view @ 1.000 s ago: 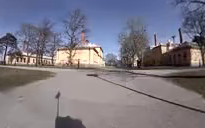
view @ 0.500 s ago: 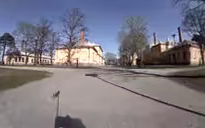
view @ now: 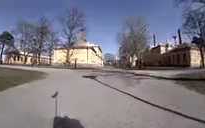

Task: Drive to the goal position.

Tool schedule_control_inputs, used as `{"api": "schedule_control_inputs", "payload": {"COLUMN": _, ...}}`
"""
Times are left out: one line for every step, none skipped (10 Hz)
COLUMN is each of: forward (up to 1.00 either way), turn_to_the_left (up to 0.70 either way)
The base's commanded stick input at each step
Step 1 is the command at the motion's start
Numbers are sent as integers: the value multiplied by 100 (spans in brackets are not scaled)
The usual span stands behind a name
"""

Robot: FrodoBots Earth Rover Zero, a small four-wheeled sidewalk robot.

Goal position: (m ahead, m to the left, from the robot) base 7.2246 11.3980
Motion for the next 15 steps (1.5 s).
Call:
{"api": "schedule_control_inputs", "payload": {"forward": 85, "turn_to_the_left": 12}}
{"api": "schedule_control_inputs", "payload": {"forward": 85, "turn_to_the_left": 34}}
{"api": "schedule_control_inputs", "payload": {"forward": 85, "turn_to_the_left": 34}}
{"api": "schedule_control_inputs", "payload": {"forward": 85, "turn_to_the_left": 34}}
{"api": "schedule_control_inputs", "payload": {"forward": 85, "turn_to_the_left": 34}}
{"api": "schedule_control_inputs", "payload": {"forward": 85, "turn_to_the_left": 33}}
{"api": "schedule_control_inputs", "payload": {"forward": 85, "turn_to_the_left": 10}}
{"api": "schedule_control_inputs", "payload": {"forward": 85, "turn_to_the_left": 0}}
{"api": "schedule_control_inputs", "payload": {"forward": 85, "turn_to_the_left": 0}}
{"api": "schedule_control_inputs", "payload": {"forward": 85, "turn_to_the_left": 0}}
{"api": "schedule_control_inputs", "payload": {"forward": 85, "turn_to_the_left": 0}}
{"api": "schedule_control_inputs", "payload": {"forward": 85, "turn_to_the_left": 0}}
{"api": "schedule_control_inputs", "payload": {"forward": 85, "turn_to_the_left": 0}}
{"api": "schedule_control_inputs", "payload": {"forward": 85, "turn_to_the_left": 0}}
{"api": "schedule_control_inputs", "payload": {"forward": 85, "turn_to_the_left": 0}}
